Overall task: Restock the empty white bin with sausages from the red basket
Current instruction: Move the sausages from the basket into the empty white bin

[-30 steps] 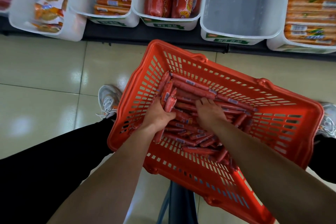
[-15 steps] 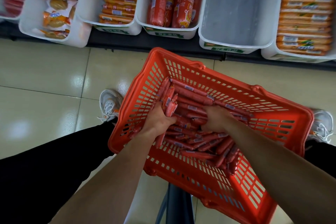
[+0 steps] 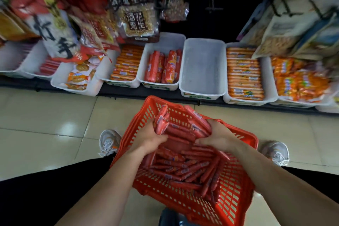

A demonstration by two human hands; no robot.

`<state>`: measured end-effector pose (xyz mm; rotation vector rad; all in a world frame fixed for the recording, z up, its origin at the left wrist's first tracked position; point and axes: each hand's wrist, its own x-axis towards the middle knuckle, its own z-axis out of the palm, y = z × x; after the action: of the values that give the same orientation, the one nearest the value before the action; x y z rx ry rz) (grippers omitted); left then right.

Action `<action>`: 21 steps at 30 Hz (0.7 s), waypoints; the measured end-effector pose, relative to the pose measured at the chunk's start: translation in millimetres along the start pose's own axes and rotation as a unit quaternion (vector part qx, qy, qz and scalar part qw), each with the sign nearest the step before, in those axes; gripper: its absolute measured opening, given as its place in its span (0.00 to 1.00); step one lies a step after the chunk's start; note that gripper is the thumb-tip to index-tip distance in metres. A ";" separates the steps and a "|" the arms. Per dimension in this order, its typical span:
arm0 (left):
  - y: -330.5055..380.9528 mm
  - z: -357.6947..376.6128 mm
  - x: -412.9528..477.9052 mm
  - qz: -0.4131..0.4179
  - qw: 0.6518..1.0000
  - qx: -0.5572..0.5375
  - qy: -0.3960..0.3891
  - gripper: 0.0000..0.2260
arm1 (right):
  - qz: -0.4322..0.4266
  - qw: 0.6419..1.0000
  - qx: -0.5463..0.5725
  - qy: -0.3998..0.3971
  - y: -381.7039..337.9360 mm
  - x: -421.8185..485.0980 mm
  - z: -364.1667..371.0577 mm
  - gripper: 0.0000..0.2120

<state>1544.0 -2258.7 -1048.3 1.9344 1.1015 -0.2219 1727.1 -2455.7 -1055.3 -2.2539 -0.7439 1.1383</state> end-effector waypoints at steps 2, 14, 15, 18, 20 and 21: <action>19.4 -13.9 -2.8 0.014 1.000 0.013 0.018 0.24 | -0.009 0.999 -0.005 0.032 -11.2 -3.7 -21.4 0.28; 93.1 -75.7 70.6 0.076 0.995 0.007 0.069 0.24 | -0.068 0.989 0.016 0.130 -82.1 94.9 -116.6 0.25; 93.5 -78.4 81.6 0.078 0.995 -0.002 0.070 0.24 | -0.073 0.988 0.013 0.138 -87.0 112.1 -119.1 0.25; 91.6 -81.6 116.3 0.075 0.994 -0.040 0.072 0.21 | -0.086 0.984 -0.012 0.154 -94.1 163.2 -119.5 0.27; 88.6 -79.3 137.2 0.077 0.991 -0.067 0.081 0.18 | -0.087 0.984 -0.041 0.147 -85.6 191.9 -114.3 0.26; 88.1 -78.0 146.0 0.082 0.990 -0.074 0.087 0.18 | -0.085 0.985 -0.057 0.140 -77.4 203.6 -110.9 0.26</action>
<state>1678.5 -2130.3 -1025.2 1.9241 1.0334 0.1179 1902.4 -2285.4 -1060.5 -2.3278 -0.8825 0.6963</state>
